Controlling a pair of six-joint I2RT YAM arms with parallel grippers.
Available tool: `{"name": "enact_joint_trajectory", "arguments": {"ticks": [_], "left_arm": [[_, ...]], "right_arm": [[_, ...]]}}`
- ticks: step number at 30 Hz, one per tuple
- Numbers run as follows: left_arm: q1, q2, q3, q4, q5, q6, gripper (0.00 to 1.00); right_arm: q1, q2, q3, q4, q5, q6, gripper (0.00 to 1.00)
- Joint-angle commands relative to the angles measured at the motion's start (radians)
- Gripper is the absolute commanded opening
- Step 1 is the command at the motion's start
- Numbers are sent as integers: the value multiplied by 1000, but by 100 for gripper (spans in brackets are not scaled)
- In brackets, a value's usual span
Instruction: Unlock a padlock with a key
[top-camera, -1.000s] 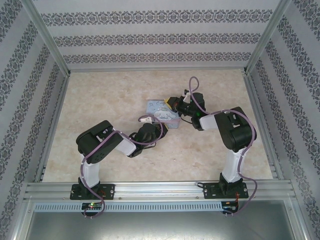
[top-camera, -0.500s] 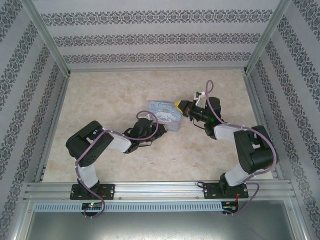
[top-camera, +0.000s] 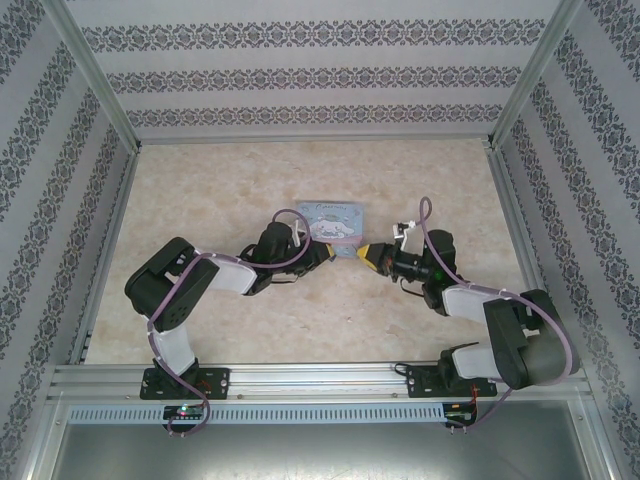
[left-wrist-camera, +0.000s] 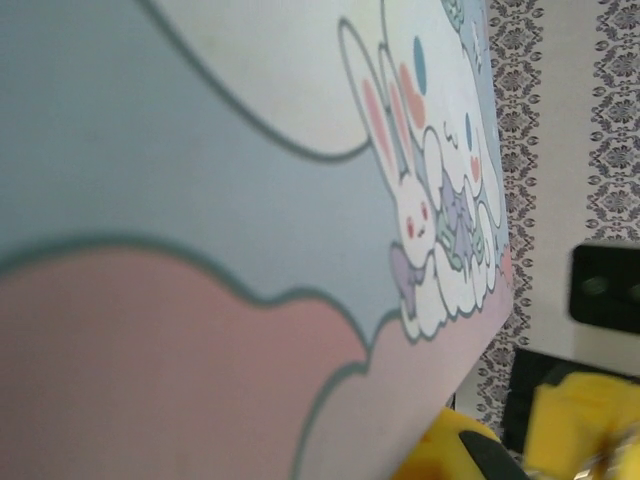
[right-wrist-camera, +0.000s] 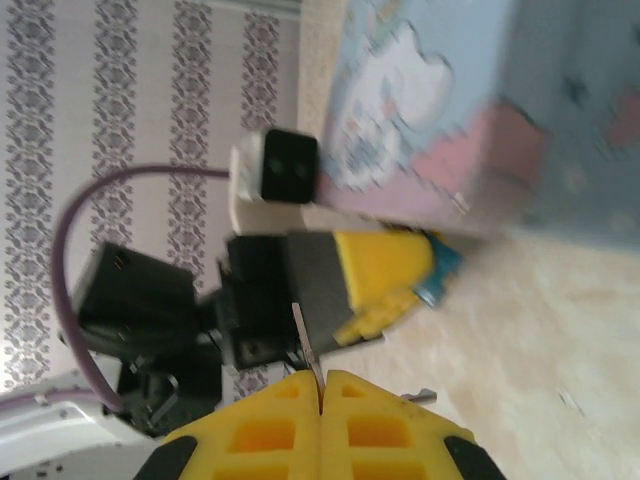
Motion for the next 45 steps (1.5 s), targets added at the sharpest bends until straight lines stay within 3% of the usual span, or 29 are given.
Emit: {"name": "enact_joint_trajectory", "arguments": {"ticks": [1, 14, 45], "left_arm": [[17, -22, 34, 82, 76, -10, 0], [29, 15, 53, 206, 157, -101, 0], [29, 5, 35, 215, 143, -103, 0]], "right_arm": [[-8, -26, -40, 15, -51, -54, 0], [33, 43, -60, 39, -16, -17, 0], [99, 170, 25, 129, 95, 124, 0]]}}
